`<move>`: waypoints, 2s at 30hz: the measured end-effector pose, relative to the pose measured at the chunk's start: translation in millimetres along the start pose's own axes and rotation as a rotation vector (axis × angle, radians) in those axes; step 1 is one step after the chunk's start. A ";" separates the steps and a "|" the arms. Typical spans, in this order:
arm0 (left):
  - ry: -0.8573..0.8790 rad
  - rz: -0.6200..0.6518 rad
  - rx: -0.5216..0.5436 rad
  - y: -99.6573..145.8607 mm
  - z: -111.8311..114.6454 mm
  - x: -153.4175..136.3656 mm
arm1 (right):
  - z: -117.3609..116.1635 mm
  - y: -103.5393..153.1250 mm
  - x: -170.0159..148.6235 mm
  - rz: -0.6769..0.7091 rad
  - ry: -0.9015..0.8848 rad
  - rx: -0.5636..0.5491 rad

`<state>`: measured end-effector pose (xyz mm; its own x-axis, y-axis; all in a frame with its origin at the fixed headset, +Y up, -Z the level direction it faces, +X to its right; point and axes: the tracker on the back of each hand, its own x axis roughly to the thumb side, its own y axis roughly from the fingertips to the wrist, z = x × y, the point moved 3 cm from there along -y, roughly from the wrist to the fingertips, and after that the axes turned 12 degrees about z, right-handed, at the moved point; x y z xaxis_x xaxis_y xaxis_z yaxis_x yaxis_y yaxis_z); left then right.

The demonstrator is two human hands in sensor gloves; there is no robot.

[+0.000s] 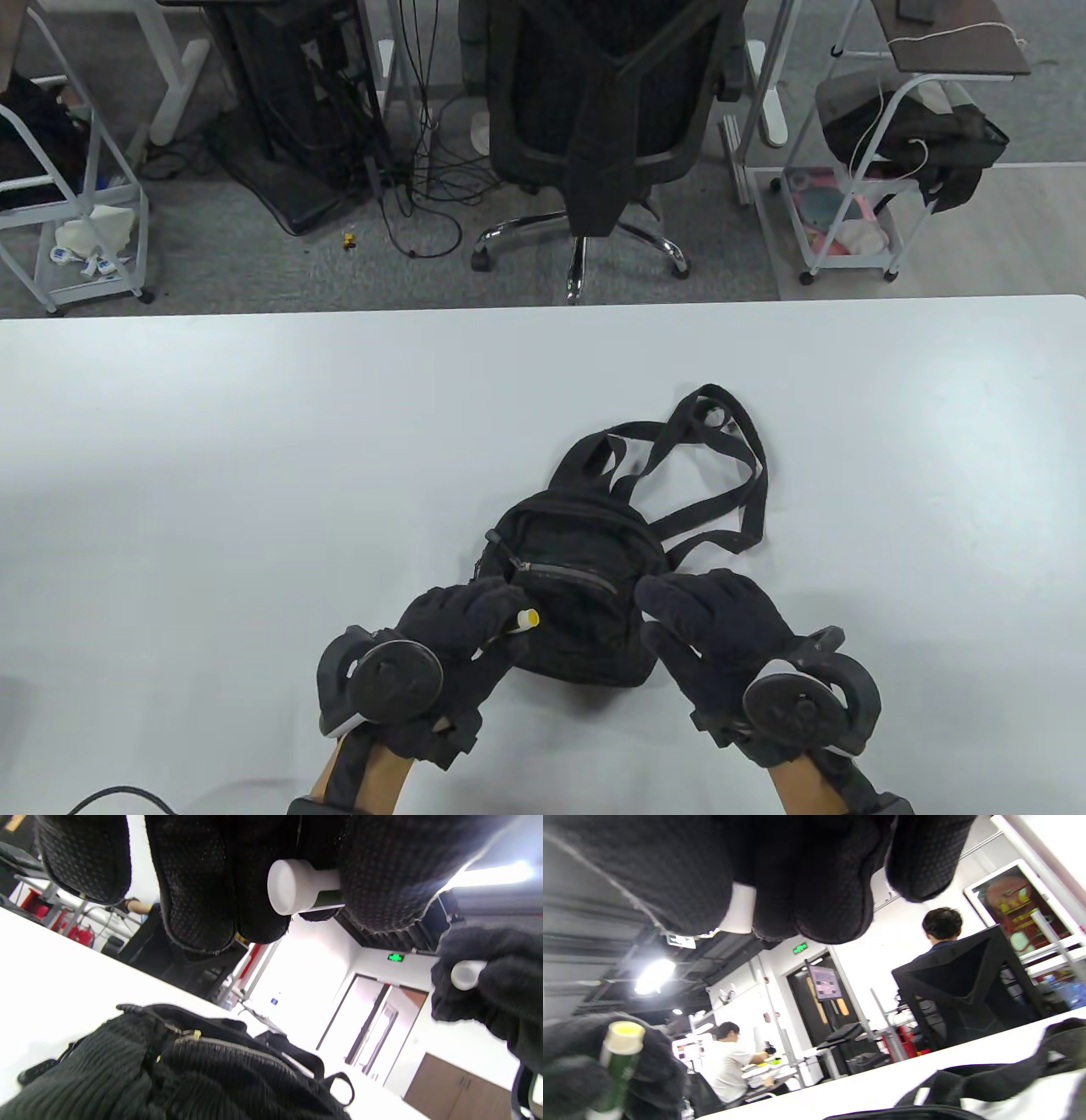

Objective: Apply lubricant on backpack

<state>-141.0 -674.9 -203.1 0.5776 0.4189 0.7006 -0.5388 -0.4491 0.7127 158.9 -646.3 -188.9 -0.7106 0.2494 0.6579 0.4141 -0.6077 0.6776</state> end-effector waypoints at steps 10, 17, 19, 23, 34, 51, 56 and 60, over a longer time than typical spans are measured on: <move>-0.007 0.005 0.075 3.3 -17.9 -5.0 | -28.0 5.4 -55.4 -0.249 0.167 0.201; -0.037 -0.009 0.075 4.2 -20.9 -8.4 | -52.9 14.9 -88.0 -0.417 0.289 0.361; -0.039 -0.013 0.075 4.2 -21.5 -8.7 | -58.7 16.9 -93.3 -0.448 0.326 0.396; -0.045 -0.019 0.080 4.6 -22.6 -9.8 | -68.3 22.1 -105.8 -0.523 0.439 0.478; -0.070 -0.041 0.058 4.6 -18.2 -14.6 | -84.6 30.3 -114.8 -0.555 0.470 0.576; -0.060 -0.047 0.093 7.6 -28.2 -19.2 | -23.8 27.6 -113.0 -0.556 0.130 0.354; -0.020 -0.013 0.100 6.2 -26.0 -13.1 | -11.0 14.7 -81.7 -0.387 0.059 0.218; 0.059 0.043 0.076 2.8 -19.4 -7.1 | -15.0 4.6 -45.6 -0.215 0.013 0.167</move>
<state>-158.5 -663.9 -205.4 0.5164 0.4429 0.7329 -0.5126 -0.5257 0.6789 184.7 -671.7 -220.7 -0.7992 0.3487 0.4896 0.3402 -0.4091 0.8467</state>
